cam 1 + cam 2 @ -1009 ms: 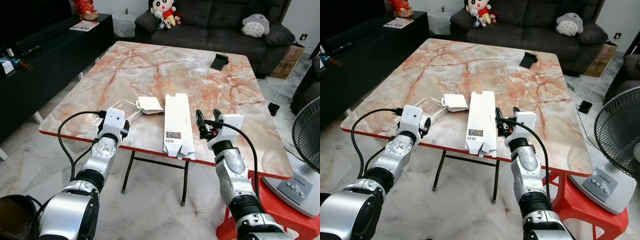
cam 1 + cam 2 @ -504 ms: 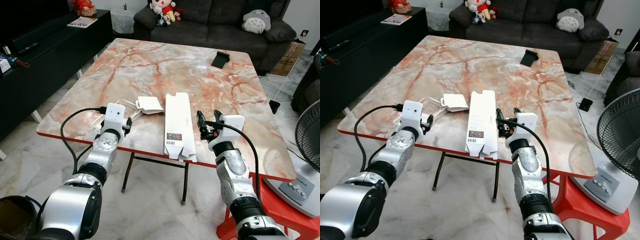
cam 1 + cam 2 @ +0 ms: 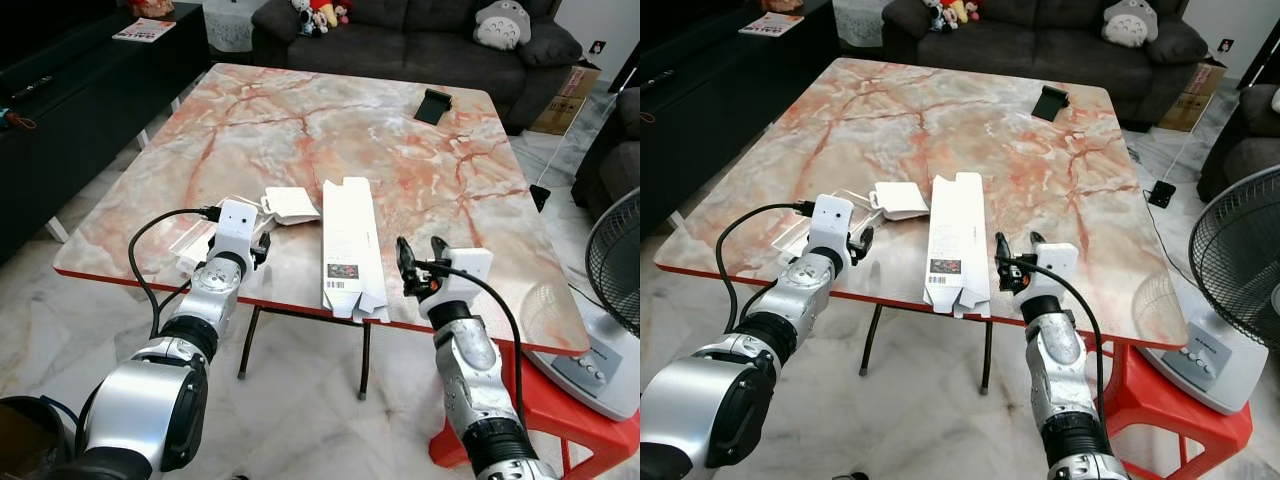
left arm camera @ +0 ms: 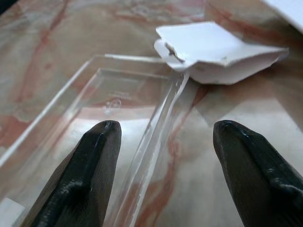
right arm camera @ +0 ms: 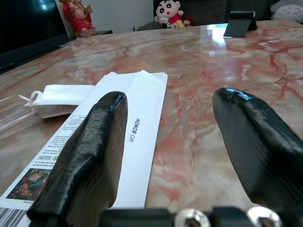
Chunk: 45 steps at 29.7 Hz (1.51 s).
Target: Picking trash to rubbish bin
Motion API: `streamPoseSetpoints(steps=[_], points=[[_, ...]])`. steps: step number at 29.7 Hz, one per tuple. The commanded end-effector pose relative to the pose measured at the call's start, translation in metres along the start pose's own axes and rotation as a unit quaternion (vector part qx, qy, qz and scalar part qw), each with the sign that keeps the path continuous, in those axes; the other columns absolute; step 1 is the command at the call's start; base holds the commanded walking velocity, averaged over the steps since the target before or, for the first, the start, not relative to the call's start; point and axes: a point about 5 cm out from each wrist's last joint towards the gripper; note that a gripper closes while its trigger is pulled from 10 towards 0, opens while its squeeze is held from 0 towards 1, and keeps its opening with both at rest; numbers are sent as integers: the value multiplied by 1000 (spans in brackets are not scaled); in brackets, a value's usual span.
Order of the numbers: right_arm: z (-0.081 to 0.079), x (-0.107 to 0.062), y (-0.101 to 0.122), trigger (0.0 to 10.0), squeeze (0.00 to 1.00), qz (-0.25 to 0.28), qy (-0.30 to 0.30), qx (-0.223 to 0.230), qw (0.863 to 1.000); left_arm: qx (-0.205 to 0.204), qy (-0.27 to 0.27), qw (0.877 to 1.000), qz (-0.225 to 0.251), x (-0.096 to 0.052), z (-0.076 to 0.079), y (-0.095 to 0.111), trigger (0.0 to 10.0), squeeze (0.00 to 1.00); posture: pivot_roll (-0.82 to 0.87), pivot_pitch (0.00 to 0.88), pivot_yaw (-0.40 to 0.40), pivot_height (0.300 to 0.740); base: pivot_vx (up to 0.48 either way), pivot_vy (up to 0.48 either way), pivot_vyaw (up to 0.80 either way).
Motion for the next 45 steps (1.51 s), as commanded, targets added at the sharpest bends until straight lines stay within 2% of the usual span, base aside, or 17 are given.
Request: streamPoseSetpoints(steps=[1, 11, 14, 15, 16, 17, 20, 22, 23, 29, 37, 45], points=[[0, -2, 3, 10000, 0, 3, -1, -2, 1000, 6, 2, 1000, -6, 2, -4, 5, 10000, 0, -119, 136, -63, 740, 0, 0, 0], [0, -9, 2, 10000, 0, -4, -3, -2, 1000, -23, 33, 999, -28, 1, -11, -2, 10000, 0, -133, 141, -66, 740, 0, 0, 0], [0, -10, 2, 10000, 0, -6, -4, -3, 1000, -48, 34, 998, -36, 1, -12, -3, 10000, 0, -137, 136, -66, 740, 0, 0, 0], [0, -9, 3, 10000, 0, -7, -4, -3, 1000, -83, 38, 995, -45, 1, -13, -5, 10000, 0, -137, 136, -66, 740, 0, 0, 0], [0, -9, 3, 10000, 0, -7, -4, -3, 1000, -83, 38, 995, -45, 1, -13, -5, 10000, 0, -137, 136, -66, 740, 0, 0, 0], [0, -9, 3, 10000, 0, -7, -4, -4, 1000, -108, 43, 992, -53, 1, -14, -7, 10000, 0, -139, 133, -67, 740, 0, 0, 0], [0, -9, 4, 10000, 0, -9, -3, -5, 1000, -127, 44, 989, -59, 1, -13, -9, 10000, 0, -139, 132, -67, 740, 0, 0, 0], [0, -9, 4, 10000, 0, -11, -3, -5, 1000, -133, 42, 988, -61, 1, -12, -9, 9647, 0, -139, 132, -67, 740, 0, 0, 0], [0, -9, 5, 10000, 0, -12, -3, -5, 1000, -147, 35, 987, -60, 1, -9, -8, 0, 0, -138, 129, -68, 740, 0, 0, 0], [0, -8, 5, 10000, 0, -13, -3, -5, 1000, -148, 28, 987, -60, 1, -5, -7, 0, 0, -137, 128, -68, 740, 0, 0, 0], [0, -6, 6, 10000, 0, -15, -5, -5, 1000, -144, 28, 987, -59, 2, -8, -4, 0, 0, -132, 124, -68, 740, 0, 0, 0], [0, -4, 5, 10000, 0, -21, -3, -6, 1000, -144, 40, 986, -77, 0, -12, -13, 0, 0, -120, 122, -74, 740, 0, 0, 0]])
Point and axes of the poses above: a point about 5 cm out from each wrist's last joint towards the gripper, its own x axis pointing out of the wrist towards the gripper, its own y axis along the axis of the wrist's last joint, z = x × y, and after that the axes turned 12 degrees about x, right-handed
